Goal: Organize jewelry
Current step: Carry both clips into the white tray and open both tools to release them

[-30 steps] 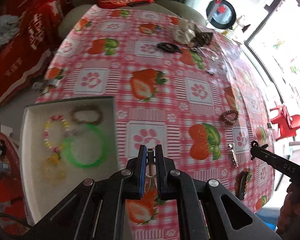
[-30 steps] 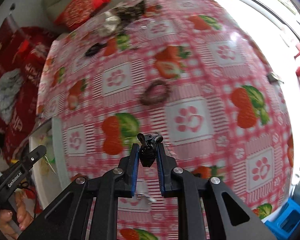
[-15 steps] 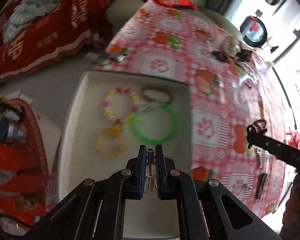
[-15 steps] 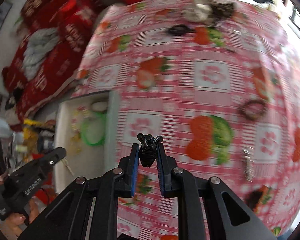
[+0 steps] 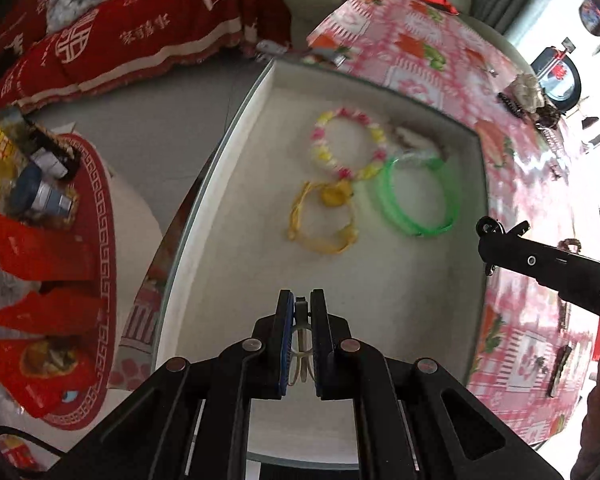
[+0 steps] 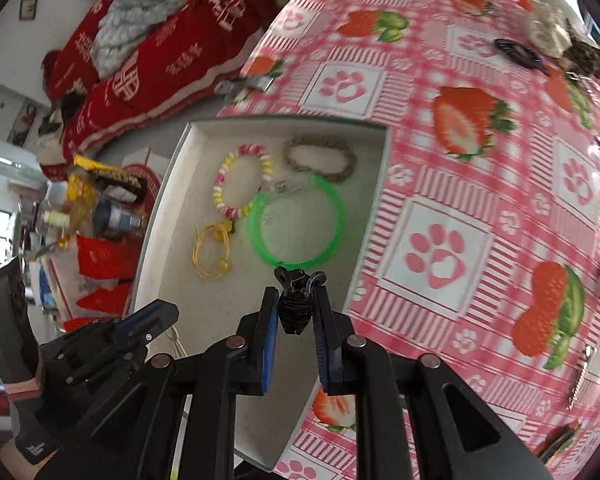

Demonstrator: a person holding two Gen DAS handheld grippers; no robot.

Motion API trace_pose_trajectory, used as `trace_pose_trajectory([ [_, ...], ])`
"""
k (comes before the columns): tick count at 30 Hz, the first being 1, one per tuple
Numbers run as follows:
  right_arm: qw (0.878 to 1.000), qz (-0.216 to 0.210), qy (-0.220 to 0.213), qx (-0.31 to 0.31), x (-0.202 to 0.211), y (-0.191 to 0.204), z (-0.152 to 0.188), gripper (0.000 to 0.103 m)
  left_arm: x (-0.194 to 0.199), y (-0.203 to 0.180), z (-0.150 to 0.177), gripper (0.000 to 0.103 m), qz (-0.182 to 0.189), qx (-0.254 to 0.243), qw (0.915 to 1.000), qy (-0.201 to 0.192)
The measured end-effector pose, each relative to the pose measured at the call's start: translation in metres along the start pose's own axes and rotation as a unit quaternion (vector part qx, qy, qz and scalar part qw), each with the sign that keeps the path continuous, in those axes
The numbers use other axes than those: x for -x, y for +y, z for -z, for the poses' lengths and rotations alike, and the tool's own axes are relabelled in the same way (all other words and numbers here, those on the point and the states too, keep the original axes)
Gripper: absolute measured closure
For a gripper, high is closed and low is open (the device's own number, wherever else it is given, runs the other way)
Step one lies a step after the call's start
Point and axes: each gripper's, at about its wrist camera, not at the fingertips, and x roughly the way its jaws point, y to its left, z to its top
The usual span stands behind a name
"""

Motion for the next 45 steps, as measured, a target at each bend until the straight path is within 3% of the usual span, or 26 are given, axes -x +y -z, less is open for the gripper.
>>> trace_pose_trajectory([
  [9, 0.999, 0.008, 0.04, 0.022, -0.038, 0.018, 0.009, 0.085, -0.021, 0.001, -0.006, 0.088, -0.013, -0.009, 0.9999, 0.001],
  [27, 0.998, 0.038, 0.038, 0.022, -0.056, 0.01, -0.014, 0.084, -0.033, -0.005, -0.024, 0.088, -0.041, -0.039, 0.9982, -0.018],
  [29, 0.998, 0.034, 0.041, 0.02, -0.056, 0.011, -0.015, 0.08, -0.033, -0.005, -0.024, 0.088, -0.043, -0.037, 0.9982, -0.016],
  [31, 0.999, 0.028, 0.043, 0.018, -0.055, 0.012, -0.017, 0.064, -0.033, -0.006, -0.024, 0.088, -0.045, -0.036, 0.9982, -0.014],
  [32, 0.999, 0.027, 0.042, 0.018, -0.055, 0.013, -0.02, 0.063, -0.032, -0.005, -0.024, 0.088, -0.046, -0.035, 0.9982, -0.014],
  [45, 1.0, -0.003, -0.005, -0.005, 0.003, 0.003, -0.015, 0.056, -0.014, -0.01, -0.023, 0.088, -0.059, -0.048, 0.9967, -0.028],
])
